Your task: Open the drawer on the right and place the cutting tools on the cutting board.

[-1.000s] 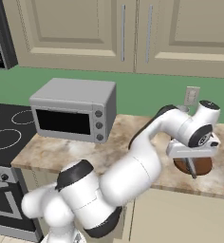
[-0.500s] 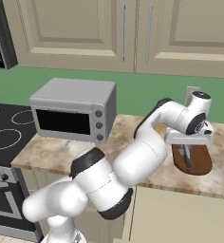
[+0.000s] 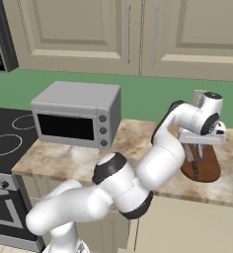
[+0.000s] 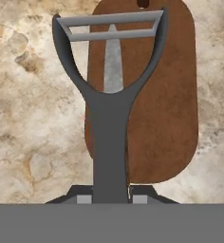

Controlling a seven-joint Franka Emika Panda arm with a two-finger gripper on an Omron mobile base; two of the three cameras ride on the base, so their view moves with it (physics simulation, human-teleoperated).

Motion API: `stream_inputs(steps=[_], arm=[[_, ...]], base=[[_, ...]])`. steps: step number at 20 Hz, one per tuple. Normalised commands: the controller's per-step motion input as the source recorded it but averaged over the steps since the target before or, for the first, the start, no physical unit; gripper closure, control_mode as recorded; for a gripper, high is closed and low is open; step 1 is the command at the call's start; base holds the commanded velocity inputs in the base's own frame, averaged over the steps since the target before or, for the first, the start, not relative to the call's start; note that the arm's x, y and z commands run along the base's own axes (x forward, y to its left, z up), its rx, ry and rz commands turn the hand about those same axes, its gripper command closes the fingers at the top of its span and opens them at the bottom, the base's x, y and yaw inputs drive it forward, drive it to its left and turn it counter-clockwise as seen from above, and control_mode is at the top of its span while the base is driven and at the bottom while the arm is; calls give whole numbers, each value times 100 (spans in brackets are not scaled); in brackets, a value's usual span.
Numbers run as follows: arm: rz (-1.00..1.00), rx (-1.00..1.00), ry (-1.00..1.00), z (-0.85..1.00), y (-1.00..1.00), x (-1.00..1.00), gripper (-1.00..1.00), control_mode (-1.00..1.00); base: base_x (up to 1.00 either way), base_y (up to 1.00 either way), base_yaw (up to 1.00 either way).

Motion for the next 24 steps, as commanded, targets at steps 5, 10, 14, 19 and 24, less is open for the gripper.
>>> stream_inputs(steps=[5,10,14,19,24], arm=[[-5,2,0,-29,-44,25,100,-100],[0,5,2,-41,-17,8,100,-100],[0,5,6,-39,-2,0,100,-100],[0,2,6,-18,0,0,100,-100],[0,0,5,-15,0,0,100,-100]], base=[[0,0,0],[0,0,0],[0,0,0],[0,0,0],[0,0,0]])
